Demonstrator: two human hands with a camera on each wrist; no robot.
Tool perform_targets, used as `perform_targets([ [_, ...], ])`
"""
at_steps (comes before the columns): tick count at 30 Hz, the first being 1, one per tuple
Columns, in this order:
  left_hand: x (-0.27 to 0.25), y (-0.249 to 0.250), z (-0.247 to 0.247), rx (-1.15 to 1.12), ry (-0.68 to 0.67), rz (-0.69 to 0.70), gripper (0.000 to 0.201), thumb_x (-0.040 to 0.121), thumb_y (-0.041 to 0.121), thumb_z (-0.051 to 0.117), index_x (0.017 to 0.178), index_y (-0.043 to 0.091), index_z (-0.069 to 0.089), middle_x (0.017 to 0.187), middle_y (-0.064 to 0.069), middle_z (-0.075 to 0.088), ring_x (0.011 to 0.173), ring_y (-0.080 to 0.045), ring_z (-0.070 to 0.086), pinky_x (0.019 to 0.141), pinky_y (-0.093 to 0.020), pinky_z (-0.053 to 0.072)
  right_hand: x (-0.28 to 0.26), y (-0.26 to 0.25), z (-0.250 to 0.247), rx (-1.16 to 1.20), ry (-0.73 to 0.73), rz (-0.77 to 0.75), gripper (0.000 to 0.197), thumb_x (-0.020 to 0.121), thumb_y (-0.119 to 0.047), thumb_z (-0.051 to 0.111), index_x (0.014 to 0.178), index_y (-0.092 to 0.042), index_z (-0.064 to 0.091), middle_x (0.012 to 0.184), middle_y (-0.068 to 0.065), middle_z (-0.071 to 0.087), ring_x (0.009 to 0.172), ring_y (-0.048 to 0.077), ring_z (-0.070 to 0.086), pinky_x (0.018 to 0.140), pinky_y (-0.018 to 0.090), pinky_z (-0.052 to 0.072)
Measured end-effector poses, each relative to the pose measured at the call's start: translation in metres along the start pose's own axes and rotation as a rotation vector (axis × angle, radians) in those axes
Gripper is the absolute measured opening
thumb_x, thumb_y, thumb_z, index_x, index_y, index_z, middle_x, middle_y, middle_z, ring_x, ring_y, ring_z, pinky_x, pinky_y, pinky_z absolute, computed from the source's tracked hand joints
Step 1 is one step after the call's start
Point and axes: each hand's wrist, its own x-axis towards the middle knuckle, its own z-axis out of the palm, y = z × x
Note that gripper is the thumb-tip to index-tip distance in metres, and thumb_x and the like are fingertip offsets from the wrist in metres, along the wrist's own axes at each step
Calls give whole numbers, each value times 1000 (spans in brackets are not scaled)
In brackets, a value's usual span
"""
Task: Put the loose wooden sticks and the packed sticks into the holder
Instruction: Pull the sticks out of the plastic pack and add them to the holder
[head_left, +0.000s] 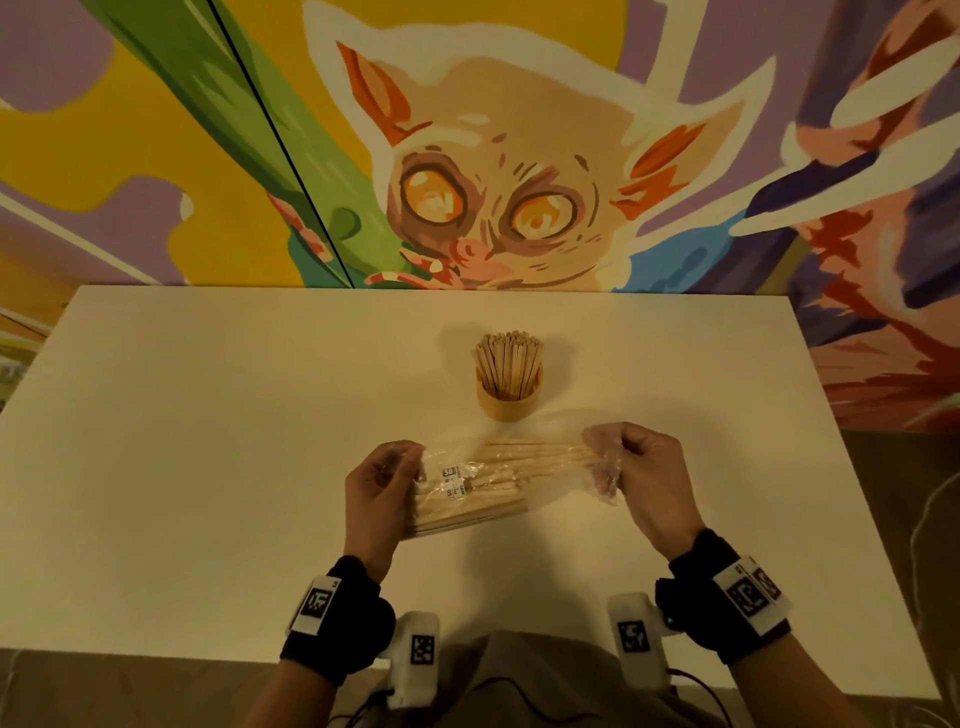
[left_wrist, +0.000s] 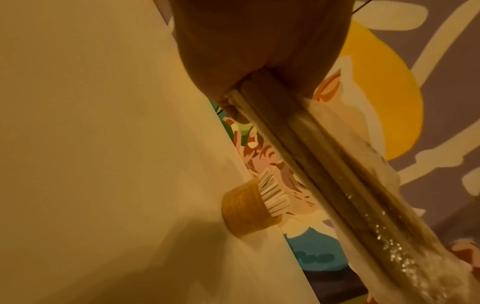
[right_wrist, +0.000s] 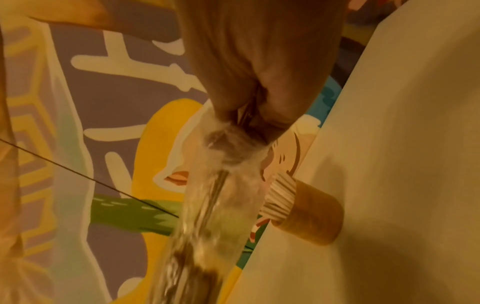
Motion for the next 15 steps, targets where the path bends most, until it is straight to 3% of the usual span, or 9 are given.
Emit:
perform_targets([
  [3, 4, -9, -10, 3, 3, -32, 14, 95, 11, 59, 90, 4, 69, 68, -4, 57, 59, -9, 49, 57, -17, 42, 5, -5, -11, -14, -18, 27, 10, 89, 2, 63, 90, 10, 70, 47, 11, 52, 38, 18, 43, 48, 24, 47],
  [8, 4, -22, -18, -55, -4, -147, 12, 94, 16, 61, 93, 7, 69, 66, -1, 56, 49, -8, 43, 49, -22, 36, 9, -1, -16, -40, -56, 122, 10, 88, 6, 62, 89, 9, 72, 64, 19, 60, 49, 23, 50, 50, 25, 48],
  [10, 4, -22, -13, -56, 6, -146, 12, 93, 15, 62, 92, 7, 70, 68, -4, 57, 53, -11, 46, 53, -24, 38, 9, 4, -10, -61, -90, 176, 11, 89, 5, 63, 92, 10, 72, 78, 20, 66, 58, 24, 54, 52, 26, 51],
  [13, 4, -21, -4, -61, 27, -134, 12, 93, 13, 62, 90, 5, 70, 71, -7, 58, 64, -16, 50, 61, -29, 42, 6, 13, 1, -84, -116, 210, 10, 88, 0, 67, 88, 10, 71, 76, 17, 63, 54, 21, 49, 47, 26, 44],
  [15, 4, -22, -1, -68, 24, -137, 13, 94, 13, 62, 90, 5, 70, 71, -7, 58, 65, -17, 50, 62, -29, 43, 6, 18, 6, -116, -104, 181, 9, 88, 0, 67, 85, 7, 72, 77, 17, 65, 60, 26, 51, 50, 28, 44],
])
